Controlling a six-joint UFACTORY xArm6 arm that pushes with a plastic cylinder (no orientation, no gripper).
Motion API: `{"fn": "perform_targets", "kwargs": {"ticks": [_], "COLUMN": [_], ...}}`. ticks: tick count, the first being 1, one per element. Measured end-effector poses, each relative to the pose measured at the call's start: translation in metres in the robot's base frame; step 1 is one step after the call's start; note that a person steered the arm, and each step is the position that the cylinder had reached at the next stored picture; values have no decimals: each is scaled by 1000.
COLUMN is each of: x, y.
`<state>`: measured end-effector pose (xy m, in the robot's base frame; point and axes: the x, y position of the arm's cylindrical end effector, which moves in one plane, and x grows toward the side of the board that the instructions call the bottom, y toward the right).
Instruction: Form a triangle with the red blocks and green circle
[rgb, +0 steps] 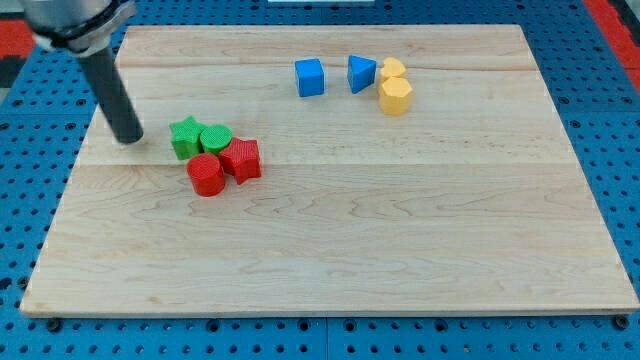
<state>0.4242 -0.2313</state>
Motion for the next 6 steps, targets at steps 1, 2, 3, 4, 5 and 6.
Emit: {"fn": "perform_targets", "kwargs": {"ticks": [1, 2, 3, 4, 5, 6], "x": [55, 62, 53, 33, 9, -13], "y": [1, 36, 69, 95, 119, 147]}}
